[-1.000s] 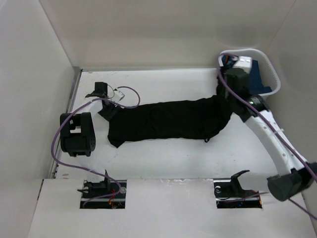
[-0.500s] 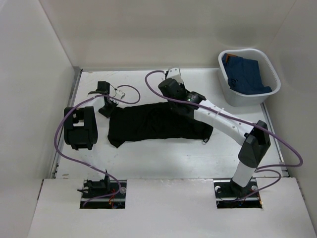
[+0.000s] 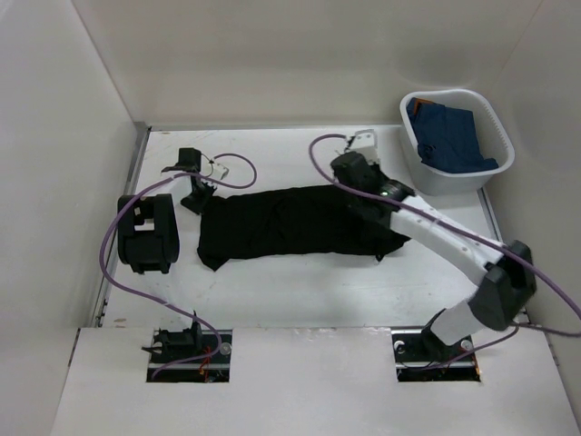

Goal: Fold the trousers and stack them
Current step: Fold the trousers

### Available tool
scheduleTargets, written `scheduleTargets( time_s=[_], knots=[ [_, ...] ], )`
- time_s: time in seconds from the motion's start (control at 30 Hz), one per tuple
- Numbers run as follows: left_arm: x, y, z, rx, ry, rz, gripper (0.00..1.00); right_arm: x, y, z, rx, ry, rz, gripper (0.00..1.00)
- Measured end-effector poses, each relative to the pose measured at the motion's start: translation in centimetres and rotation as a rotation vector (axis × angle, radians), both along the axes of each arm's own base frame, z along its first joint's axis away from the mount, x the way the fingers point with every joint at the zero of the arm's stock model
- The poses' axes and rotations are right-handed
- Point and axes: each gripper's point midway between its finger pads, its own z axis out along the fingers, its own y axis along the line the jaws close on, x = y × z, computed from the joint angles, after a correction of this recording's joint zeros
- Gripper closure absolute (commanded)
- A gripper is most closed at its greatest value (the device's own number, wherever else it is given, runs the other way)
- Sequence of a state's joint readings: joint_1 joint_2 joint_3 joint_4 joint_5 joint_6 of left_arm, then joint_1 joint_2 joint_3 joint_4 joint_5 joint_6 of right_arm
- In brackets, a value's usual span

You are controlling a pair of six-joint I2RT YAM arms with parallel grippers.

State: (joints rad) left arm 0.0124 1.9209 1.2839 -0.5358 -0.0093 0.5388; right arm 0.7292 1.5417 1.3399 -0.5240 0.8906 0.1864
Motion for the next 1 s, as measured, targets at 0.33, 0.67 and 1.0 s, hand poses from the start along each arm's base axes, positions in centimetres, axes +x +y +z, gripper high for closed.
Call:
scheduleTargets(
  time_s=[0.33, 0.67, 1.0],
  knots=[
    [0.1, 0.4, 0.2, 0.038, -0.009, 0.003, 0.78, -4.8, -13.3, 5.1, 0.135, -0.179, -0.219, 0.99],
    [2.5, -0.6, 12.9, 0.029, -0.311, -0.005, 0.43, -4.5, -11.6, 0.9, 0.160, -0.079, -0.163, 0.99],
    [-2.7, -15.5, 5.5, -0.135, -0.068, -0.350, 0.50, -4.8, -12.2, -0.2, 0.219, -0.071, -0.189, 0.98]
  ],
)
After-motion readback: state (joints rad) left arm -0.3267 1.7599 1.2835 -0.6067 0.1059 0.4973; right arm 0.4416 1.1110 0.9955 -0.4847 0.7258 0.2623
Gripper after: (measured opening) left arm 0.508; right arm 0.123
